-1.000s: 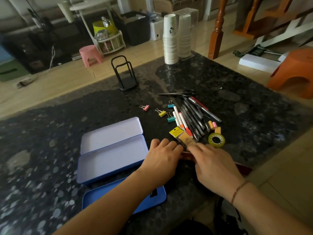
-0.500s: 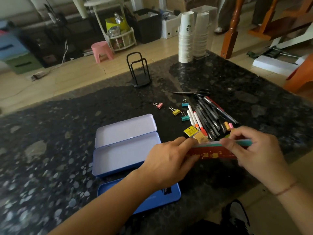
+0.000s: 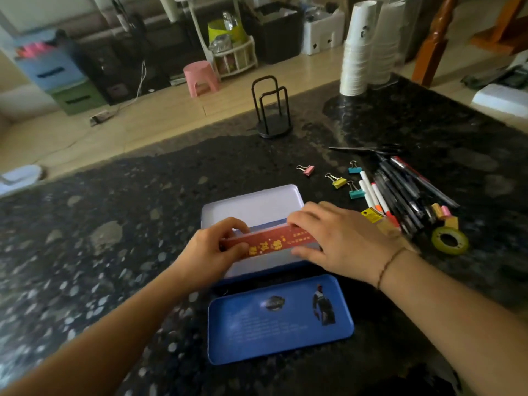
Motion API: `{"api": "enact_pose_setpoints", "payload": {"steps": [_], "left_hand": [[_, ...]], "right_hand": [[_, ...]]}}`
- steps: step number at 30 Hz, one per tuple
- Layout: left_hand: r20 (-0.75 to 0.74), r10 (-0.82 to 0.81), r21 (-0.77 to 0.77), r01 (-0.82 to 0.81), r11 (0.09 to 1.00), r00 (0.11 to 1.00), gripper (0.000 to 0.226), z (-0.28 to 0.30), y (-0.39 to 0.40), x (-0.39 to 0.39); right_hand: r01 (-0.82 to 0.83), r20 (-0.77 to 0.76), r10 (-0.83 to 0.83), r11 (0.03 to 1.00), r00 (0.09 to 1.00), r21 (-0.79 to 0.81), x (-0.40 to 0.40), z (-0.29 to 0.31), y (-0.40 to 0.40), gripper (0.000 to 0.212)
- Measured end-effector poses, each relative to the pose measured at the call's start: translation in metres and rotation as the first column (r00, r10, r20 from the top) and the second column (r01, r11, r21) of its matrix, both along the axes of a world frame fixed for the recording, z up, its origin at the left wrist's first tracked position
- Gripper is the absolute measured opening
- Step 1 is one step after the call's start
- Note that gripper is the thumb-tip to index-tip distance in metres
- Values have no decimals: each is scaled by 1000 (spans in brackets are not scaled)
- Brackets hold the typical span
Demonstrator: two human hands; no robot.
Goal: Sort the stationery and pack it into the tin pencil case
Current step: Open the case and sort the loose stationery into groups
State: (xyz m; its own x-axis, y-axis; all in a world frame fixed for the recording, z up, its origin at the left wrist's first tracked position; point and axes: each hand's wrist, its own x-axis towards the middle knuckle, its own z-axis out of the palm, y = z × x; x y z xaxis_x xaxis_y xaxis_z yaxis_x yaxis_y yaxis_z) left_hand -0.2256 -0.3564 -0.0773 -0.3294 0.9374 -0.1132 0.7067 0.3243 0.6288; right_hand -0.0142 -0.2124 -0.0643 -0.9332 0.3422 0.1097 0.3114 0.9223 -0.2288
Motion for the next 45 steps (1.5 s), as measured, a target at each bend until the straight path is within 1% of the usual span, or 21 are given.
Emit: {"api": "enact_pose_setpoints", "payload": {"steps": [3, 6, 8, 10, 11, 13, 15, 17, 19, 21, 23, 26, 29, 31, 34, 37, 40, 42, 45], "left_hand": [[-86, 15, 27, -13, 1000, 996, 20, -7, -6, -17], [-250, -81, 68, 101, 993, 965, 31, -12, -9, -19], [-362, -167, 49, 197, 979, 917, 43, -16, -12, -21], [-492, -226, 11, 266, 964, 841, 48, -19, -14, -24], [-548, -236, -5, 279, 960, 802, 48, -19, -14, -25], [-603, -206, -13, 249, 968, 771, 53, -17, -15, -26], [-612, -165, -21, 192, 981, 774, 64, -14, -14, -27], [-567, -135, -37, 139, 990, 813, 69, -14, -12, -26], [-503, -118, -44, 111, 993, 856, 68, -17, -10, -27], [-497, -137, -52, 128, 990, 857, 66, -19, -10, -28], [-515, -143, -43, 142, 989, 845, 62, -21, -11, -29], [-542, -128, -10, 145, 989, 831, 57, -23, -11, -29], [-550, -113, 8, 140, 990, 827, 55, -25, -10, -27], [-555, -108, 8, 135, 991, 825, 55, -25, -9, -26], [-548, -103, 1, 124, 992, 830, 54, -25, -9, -26], [-548, -113, -5, 132, 991, 829, 54, -25, -9, -27], [-545, -126, -29, 132, 991, 829, 55, -25, -7, -28], [-555, -121, -32, 125, 992, 823, 55, -26, -6, -27], [-572, -86, 12, 113, 994, 816, 51, -28, -5, -23]], "right_hand": [[-10, 41, 9, 999, 999, 41, -27, -9, 2, 43], [3, 100, -13, 995, 995, 98, -38, -15, 8, 40], [-6, 92, -7, 989, 996, 146, -40, -16, 8, 38], [-22, 110, 1, 982, 994, 188, -40, -15, 5, 34], [-26, 122, 1, 979, 992, 203, -39, -14, 3, 34], [-14, 129, -11, 981, 992, 194, -39, -13, -3, 35], [7, 120, -31, 981, 992, 193, -40, -13, -6, 38], [22, 100, -41, 982, 994, 189, -42, -15, -7, 39], [13, 93, -33, 979, 995, 205, -43, -18, -8, 38], [8, 85, -27, 975, 996, 224, -43, -20, -9, 36], [43, 77, -61, 974, 995, 222, -40, -19, -8, 39], [155, 99, -167, 981, 981, 115, -32, -20, 0, 41], [170, 81, -163, 981, 983, -90, -30, -20, 1, 36], [156, 75, -145, 973, 987, -168, -30, -22, 0, 34], [155, 63, -147, 979, 987, -134, -29, -24, 1, 30], [146, 81, -143, 989, 986, -25, -33, -27, -2, 28], [75, 99, -81, 995, 992, 71, -36, -26, -4, 24], [47, 109, -55, 996, 993, 76, -33, -23, -2, 22], [127, 76, -128, 992, 989, 27, -26, -21, 3, 23]]}}
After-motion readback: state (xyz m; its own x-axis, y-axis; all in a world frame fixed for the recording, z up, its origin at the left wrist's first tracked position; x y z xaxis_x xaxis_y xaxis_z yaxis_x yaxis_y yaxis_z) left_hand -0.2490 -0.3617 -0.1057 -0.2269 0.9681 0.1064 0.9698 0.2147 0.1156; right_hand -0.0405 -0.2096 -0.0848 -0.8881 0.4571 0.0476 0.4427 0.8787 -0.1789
